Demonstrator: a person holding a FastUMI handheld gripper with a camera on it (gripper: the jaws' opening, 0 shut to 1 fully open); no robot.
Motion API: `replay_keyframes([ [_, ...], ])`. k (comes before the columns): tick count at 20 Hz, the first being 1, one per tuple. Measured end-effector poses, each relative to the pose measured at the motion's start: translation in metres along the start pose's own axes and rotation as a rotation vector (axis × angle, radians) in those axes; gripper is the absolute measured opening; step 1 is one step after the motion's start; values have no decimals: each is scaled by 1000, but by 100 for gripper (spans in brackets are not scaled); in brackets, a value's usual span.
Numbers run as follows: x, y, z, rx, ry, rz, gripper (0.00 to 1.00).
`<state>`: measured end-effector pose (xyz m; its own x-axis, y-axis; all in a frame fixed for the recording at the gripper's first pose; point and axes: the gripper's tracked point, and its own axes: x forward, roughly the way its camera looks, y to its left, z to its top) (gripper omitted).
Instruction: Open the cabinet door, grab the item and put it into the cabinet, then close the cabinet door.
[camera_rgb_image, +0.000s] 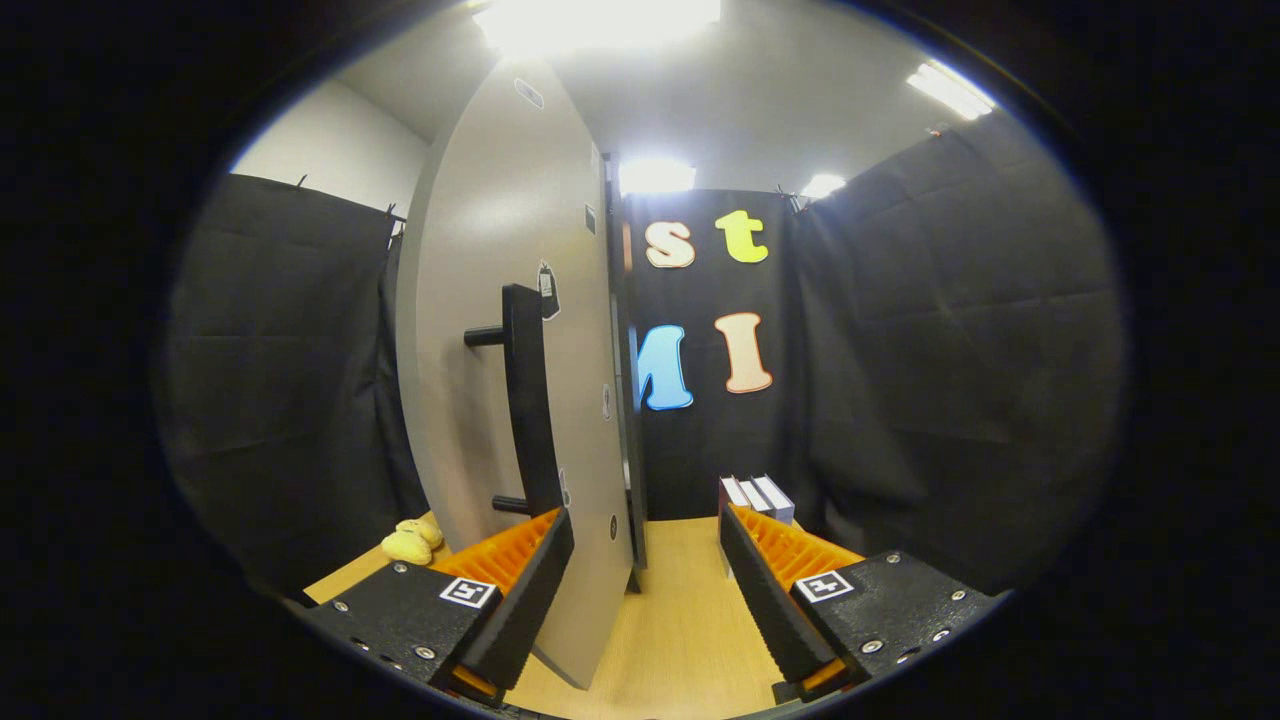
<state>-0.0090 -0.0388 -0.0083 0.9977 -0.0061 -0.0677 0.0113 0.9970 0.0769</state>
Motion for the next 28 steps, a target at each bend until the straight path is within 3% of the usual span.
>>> replay_keyframes([
  [15, 33, 183, -21, 15, 55, -15, 94],
  [28, 89, 218, -16, 60, 49, 146, 94],
])
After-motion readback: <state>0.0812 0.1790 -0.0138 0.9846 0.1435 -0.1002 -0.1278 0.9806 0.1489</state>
